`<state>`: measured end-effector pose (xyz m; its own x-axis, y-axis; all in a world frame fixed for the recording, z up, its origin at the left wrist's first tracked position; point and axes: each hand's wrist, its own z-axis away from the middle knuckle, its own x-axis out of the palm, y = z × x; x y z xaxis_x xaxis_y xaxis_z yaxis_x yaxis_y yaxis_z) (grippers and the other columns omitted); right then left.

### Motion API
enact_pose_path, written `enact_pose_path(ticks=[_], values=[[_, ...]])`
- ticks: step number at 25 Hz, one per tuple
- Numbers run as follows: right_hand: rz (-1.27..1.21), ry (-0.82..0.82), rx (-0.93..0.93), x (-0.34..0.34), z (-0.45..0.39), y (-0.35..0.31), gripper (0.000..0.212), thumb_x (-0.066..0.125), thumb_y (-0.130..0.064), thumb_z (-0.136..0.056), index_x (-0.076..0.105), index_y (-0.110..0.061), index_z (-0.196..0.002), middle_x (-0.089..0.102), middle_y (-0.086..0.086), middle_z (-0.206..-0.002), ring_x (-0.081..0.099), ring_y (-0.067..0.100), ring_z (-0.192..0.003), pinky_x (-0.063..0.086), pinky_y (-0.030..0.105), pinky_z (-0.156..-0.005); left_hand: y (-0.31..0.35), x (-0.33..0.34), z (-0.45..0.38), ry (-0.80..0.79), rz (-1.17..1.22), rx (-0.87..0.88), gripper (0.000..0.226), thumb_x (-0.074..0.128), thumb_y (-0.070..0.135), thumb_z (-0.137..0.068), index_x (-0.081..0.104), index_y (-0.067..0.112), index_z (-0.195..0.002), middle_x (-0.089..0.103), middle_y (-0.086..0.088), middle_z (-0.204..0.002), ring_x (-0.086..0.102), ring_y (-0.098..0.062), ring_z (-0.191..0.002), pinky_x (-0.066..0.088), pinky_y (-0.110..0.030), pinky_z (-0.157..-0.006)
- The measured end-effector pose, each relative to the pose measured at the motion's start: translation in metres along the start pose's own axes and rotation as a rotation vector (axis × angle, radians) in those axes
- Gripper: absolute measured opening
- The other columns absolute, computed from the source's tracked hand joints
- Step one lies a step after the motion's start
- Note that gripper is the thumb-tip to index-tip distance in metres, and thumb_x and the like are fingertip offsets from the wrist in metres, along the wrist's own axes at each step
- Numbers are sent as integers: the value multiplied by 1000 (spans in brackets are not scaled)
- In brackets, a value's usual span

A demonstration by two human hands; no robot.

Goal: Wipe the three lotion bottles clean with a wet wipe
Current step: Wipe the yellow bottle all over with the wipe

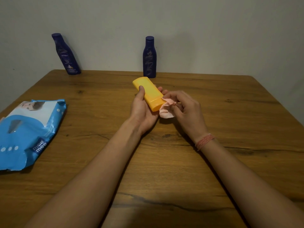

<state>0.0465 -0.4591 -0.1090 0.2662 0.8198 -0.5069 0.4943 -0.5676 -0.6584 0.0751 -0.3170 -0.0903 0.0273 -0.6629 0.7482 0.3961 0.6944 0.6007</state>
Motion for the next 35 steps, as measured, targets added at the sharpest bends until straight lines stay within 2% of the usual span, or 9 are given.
enact_pose_path(ticks=[5,10,14,19,24,26,29,33,35], values=[[65,-15,-18,4,0,-2,45,78,-32,-75,58,-16,-112,53,-8,-110,48,-10,-93,43,5,-78,-5,4,3,4,-84,-44,56,33,56,-102,66,11,-106,77,-11,-85,76,-25,-74,55,-44,-73],[32,19,-31,0,1,1,25,63,-13,-91,62,-20,-115,57,-11,-113,51,-6,-100,43,5,-82,1,-3,-2,22,-1,13,56,35,53,-102,59,10,-128,75,-10,-101,74,-24,-87,56,-43,-77],[58,-34,-18,4,0,-4,48,72,-41,-76,59,-17,-116,55,-8,-118,46,-4,-105,43,5,-80,-4,0,0,10,-107,-17,52,37,54,-102,64,12,-116,73,-12,-97,73,-25,-80,59,-41,-70],[66,12,-43,3,2,0,28,63,-14,-91,61,-19,-118,61,-1,-118,48,-5,-103,40,3,-82,-1,-4,-7,31,-41,37,57,36,54,-102,57,12,-134,71,-10,-110,68,-27,-101,55,-44,-84],[55,-49,-49,6,1,-3,47,73,-34,-79,58,-16,-120,55,-3,-124,46,-3,-113,41,3,-87,-5,-2,-5,-2,-59,-5,56,37,54,-101,58,12,-133,69,-12,-109,71,-27,-90,60,-42,-68],[50,-33,-51,5,1,-1,42,75,-26,-79,59,-17,-117,55,-7,-121,47,-6,-111,42,4,-85,-5,-2,-7,1,-48,9,56,37,54,-101,59,11,-131,69,-11,-106,71,-26,-87,60,-42,-70],[16,-17,-37,2,2,0,28,66,-12,-88,62,-21,-114,56,-13,-113,51,-8,-98,46,9,-81,-2,-8,-13,18,-25,67,59,38,54,-101,59,10,-134,70,-10,-107,68,-23,-95,56,-42,-83],[-57,150,125,-5,-3,4,19,57,-19,-96,60,-23,-114,58,-18,-109,55,-5,-98,55,25,-82,-1,-12,-14,5,-106,115,68,31,61,-100,60,9,-133,70,-11,-97,68,-21,-83,56,-36,-76],[-92,172,79,-7,-3,0,23,50,-21,-100,58,-22,-122,59,-12,-120,56,0,-109,55,32,-88,-5,-8,-12,-47,-275,122,70,25,63,-100,55,11,-137,71,-14,-103,70,-27,-89,57,-39,-78]])
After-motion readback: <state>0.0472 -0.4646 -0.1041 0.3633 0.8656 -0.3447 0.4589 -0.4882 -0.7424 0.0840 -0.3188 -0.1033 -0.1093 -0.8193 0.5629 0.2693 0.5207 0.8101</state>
